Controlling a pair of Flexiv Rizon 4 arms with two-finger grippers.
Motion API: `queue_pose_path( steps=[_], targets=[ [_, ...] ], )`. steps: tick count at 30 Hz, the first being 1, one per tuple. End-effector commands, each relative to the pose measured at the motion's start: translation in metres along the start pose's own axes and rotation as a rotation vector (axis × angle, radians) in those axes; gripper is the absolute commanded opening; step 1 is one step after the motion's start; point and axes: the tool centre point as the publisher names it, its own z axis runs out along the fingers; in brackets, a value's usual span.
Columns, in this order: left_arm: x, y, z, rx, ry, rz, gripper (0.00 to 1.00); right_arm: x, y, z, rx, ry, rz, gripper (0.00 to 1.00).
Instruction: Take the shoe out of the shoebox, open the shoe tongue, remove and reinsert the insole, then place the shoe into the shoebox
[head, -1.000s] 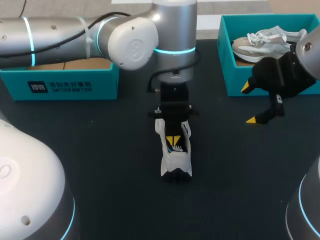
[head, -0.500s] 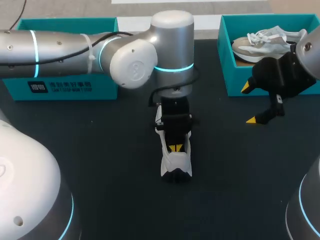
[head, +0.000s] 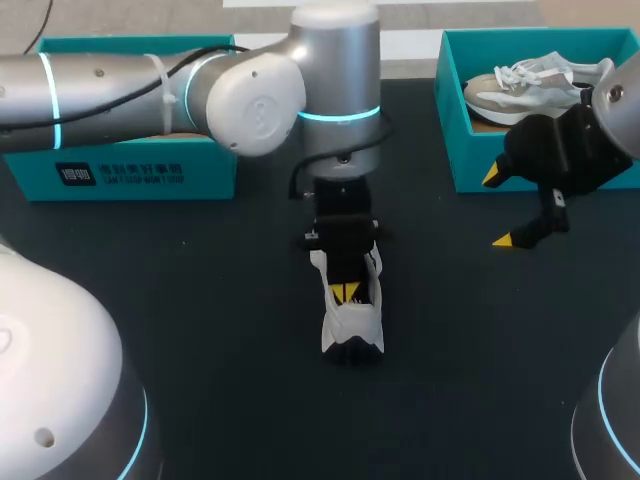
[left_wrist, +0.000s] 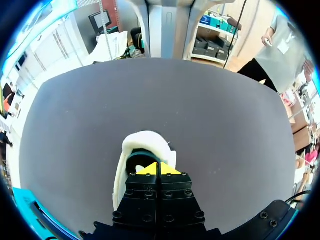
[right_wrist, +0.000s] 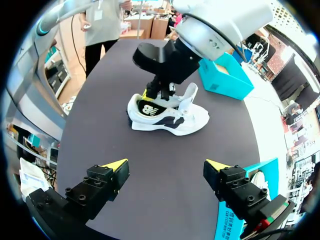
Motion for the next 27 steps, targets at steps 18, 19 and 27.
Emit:
queue_pose_path(
  steps=[18, 19, 27],
  targets=[
    [-0.016, 0.016, 0.057, -0.033, 0.016, -0.011, 0.00, 0.000, 0.001, 0.001, 0.005, 0.000, 0.001, 1.00],
    [-0.017, 0.018, 0.060, -0.043, 0.011, -0.017, 0.00, 0.000, 0.001, 0.001, 0.005, 0.000, 0.001, 1.00],
    [-0.017, 0.029, 0.066, -0.108, 0.004, -0.034, 0.00, 0.000, 0.001, 0.001, 0.005, 0.000, 0.001, 1.00]
  ],
)
